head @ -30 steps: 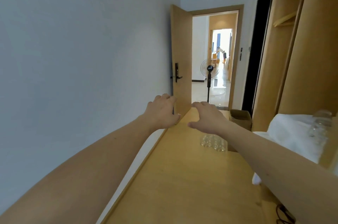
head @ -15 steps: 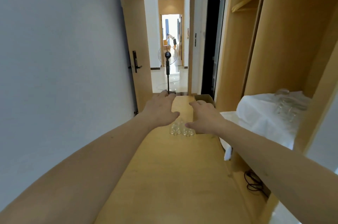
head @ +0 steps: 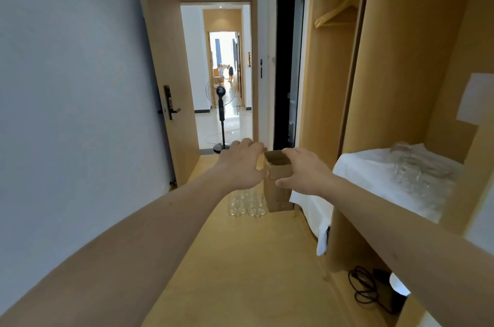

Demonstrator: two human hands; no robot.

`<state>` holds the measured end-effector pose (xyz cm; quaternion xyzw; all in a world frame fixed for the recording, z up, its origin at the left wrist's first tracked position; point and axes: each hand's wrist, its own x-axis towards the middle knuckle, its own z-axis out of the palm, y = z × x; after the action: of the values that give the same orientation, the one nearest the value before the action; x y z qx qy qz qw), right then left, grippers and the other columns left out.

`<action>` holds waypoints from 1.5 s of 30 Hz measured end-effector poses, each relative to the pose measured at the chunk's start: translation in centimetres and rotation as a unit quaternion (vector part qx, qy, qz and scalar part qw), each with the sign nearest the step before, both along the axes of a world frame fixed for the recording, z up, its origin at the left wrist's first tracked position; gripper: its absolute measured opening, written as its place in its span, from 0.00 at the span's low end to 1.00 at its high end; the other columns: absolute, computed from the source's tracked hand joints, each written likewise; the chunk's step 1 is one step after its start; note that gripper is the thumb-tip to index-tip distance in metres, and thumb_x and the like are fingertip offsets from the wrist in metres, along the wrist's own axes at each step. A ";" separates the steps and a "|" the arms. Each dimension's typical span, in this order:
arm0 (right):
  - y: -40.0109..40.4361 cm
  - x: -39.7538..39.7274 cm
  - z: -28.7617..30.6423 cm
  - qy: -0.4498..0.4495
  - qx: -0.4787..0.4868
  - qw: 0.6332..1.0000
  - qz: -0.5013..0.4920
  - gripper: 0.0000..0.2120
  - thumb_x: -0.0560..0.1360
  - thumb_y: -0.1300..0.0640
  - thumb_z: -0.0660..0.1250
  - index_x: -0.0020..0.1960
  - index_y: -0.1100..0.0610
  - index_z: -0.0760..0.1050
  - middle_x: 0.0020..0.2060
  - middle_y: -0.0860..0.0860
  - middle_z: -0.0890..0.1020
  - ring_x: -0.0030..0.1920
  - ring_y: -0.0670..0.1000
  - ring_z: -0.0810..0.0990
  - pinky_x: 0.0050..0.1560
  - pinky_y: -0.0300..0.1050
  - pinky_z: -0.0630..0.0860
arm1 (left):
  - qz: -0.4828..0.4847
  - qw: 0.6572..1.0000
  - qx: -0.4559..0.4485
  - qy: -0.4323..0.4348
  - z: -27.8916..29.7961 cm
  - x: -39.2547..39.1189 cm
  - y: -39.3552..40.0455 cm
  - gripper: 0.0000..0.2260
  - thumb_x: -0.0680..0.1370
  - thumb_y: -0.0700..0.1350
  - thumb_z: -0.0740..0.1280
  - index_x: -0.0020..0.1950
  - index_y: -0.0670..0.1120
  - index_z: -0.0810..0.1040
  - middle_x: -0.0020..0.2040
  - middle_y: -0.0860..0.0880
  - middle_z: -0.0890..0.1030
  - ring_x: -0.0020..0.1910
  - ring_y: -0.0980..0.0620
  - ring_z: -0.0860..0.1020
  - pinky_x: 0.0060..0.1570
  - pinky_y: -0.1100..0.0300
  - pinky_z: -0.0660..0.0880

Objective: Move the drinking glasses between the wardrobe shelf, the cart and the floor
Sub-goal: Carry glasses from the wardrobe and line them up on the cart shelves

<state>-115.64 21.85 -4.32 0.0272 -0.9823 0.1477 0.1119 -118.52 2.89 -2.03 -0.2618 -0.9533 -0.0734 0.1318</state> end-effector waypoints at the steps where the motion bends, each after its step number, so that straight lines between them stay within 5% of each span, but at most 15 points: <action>1: 0.4 -1.2 0.1 0.000 -0.003 1.000 0.000 0.41 0.70 0.39 0.75 0.77 0.47 0.61 0.70 0.51 0.71 0.68 0.56 0.71 0.62 0.54 0.76 | 0.001 1.000 -0.002 0.001 0.3 -1.2 0.4 0.30 0.78 0.58 0.66 0.77 0.51 0.64 0.72 0.45 0.69 0.69 0.42 0.68 0.60 0.45 0.72; 18: 12.3 -15.4 -2.5 -0.039 -0.041 0.995 -0.081 0.37 0.72 0.40 0.74 0.76 0.48 0.64 0.74 0.51 0.69 0.71 0.56 0.70 0.63 0.51 0.73 | -0.086 0.995 -0.054 -0.019 -0.4 -18.5 13.7 0.30 0.79 0.59 0.65 0.78 0.51 0.63 0.73 0.46 0.69 0.70 0.42 0.67 0.64 0.43 0.72; 24: 16.9 -17.9 -2.8 -0.058 -0.010 0.984 -0.169 0.42 0.74 0.39 0.73 0.80 0.49 0.57 0.79 0.50 0.63 0.77 0.57 0.63 0.73 0.57 0.68 | -0.159 0.985 -0.062 -0.032 -1.5 -24.0 20.0 0.29 0.79 0.59 0.66 0.76 0.50 0.64 0.72 0.46 0.69 0.70 0.43 0.68 0.64 0.42 0.73; 45: 24.6 -21.1 -3.5 -0.099 -0.021 0.871 -0.480 0.42 0.71 0.40 0.74 0.78 0.51 0.62 0.74 0.53 0.70 0.73 0.56 0.68 0.65 0.49 0.71 | -0.465 0.881 -0.057 -0.061 -1.7 -38.8 33.8 0.32 0.79 0.59 0.66 0.79 0.52 0.60 0.77 0.47 0.64 0.72 0.42 0.68 0.66 0.45 0.72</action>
<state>-136.78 46.46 -7.80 -0.4650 -0.8770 0.0979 0.0718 -157.33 36.66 -3.73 -0.6772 -0.7306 -0.0873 0.0087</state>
